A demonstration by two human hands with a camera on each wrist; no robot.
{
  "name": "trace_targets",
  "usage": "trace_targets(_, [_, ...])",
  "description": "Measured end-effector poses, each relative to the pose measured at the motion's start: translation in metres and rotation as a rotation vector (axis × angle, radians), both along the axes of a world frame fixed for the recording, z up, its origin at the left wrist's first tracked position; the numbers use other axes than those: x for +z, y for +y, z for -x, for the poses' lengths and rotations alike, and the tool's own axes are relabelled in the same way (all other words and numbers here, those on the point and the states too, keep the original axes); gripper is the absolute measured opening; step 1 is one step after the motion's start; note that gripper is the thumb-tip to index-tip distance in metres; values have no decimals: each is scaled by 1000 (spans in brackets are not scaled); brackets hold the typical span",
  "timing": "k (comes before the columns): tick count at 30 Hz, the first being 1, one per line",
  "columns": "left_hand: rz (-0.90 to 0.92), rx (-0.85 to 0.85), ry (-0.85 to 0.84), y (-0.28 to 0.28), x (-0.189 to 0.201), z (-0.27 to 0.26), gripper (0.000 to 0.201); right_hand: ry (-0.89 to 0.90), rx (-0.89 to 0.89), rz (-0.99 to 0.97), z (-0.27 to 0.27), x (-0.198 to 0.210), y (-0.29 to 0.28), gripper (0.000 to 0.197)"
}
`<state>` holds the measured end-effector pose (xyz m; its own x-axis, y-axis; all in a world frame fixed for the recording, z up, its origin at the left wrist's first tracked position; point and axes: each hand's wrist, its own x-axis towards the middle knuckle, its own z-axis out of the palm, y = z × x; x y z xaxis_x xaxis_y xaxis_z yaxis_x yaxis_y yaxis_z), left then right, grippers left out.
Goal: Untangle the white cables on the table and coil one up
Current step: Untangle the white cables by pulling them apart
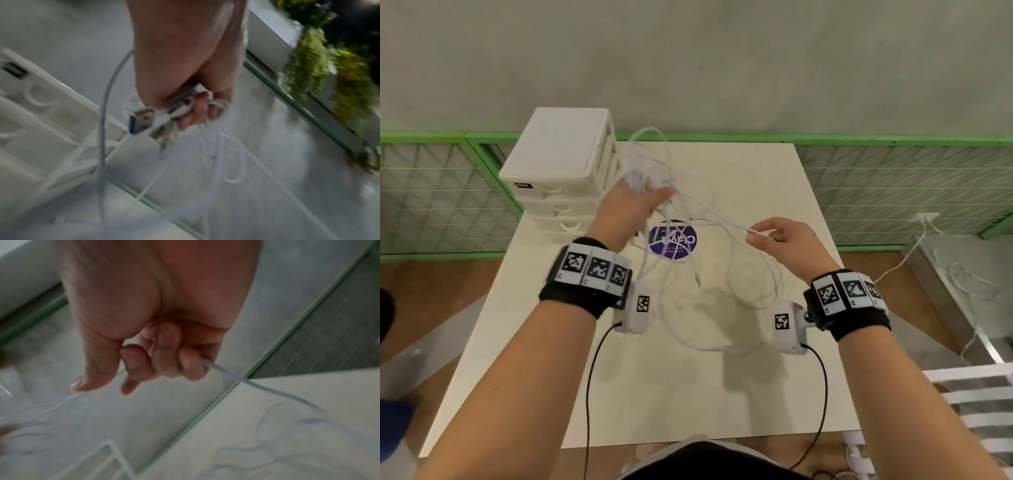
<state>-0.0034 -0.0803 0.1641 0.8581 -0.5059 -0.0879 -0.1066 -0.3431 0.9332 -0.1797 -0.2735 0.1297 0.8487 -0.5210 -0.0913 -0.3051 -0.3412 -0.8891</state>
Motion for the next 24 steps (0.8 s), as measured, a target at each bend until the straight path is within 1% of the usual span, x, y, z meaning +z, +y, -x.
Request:
trace_targets(1, [86, 194, 29, 9, 0, -13, 39, 20, -35, 9, 10, -7, -9, 11])
trace_targets(2, [132, 359, 33, 18, -1, -25, 43, 40, -69, 10, 20, -15, -17, 7])
trace_targets(3, [151, 462, 21, 26, -3, -33, 36, 47, -99, 11, 26, -21, -22, 4])
trace_targets(4, [163, 502, 6, 30, -5, -37, 26, 38, -126, 23, 30, -26, -25, 5])
trace_targets(5, [157, 496, -9, 29, -6, -35, 26, 14, -141, 33, 30, -27, -25, 7])
trace_targets(7, [102, 379, -22, 16, -6, -20, 29, -21, -87, 71, 19, -21, -18, 8])
trace_targets(10, [68, 112, 43, -12, -8, 16, 24, -9, 98, 139, -11, 2, 8, 15])
trace_targets(11, [82, 28, 60, -19, -9, 25, 22, -28, 148, 148, -21, 10, 16, 12])
trace_targets(12, [84, -50, 71, -24, -9, 33, 25, -58, 179, 148, -29, 18, 22, 7])
trace_targets(13, [90, -117, 86, -27, -9, 39, 32, -92, 199, 144, -35, 26, 26, 1])
trace_targets(15, [144, -222, 162, -28, -5, 45, 47, -131, 193, 135, -43, 37, 27, 10])
trace_targets(16, [177, -262, 202, -27, 0, 46, 47, -132, 167, 129, -44, 39, 26, 13])
trace_targets(17, [173, -290, 210, -26, 3, 45, 43, -132, 145, 139, -45, 41, 25, 16])
trace_targets(19, [61, -333, 125, -25, 9, 37, 30, -120, 116, 209, -46, 40, 23, 24])
trace_targets(21, [-67, -367, 25, -24, 16, 32, 27, -94, 89, 243, -47, 37, 24, 33])
trace_targets(23, [-129, -368, -60, -24, 23, 30, 28, -99, 114, 155, -45, 31, 24, 35])
trace_targets(24, [-137, -339, -102, -22, 26, 28, 28, -97, 137, 121, -43, 28, 23, 35])
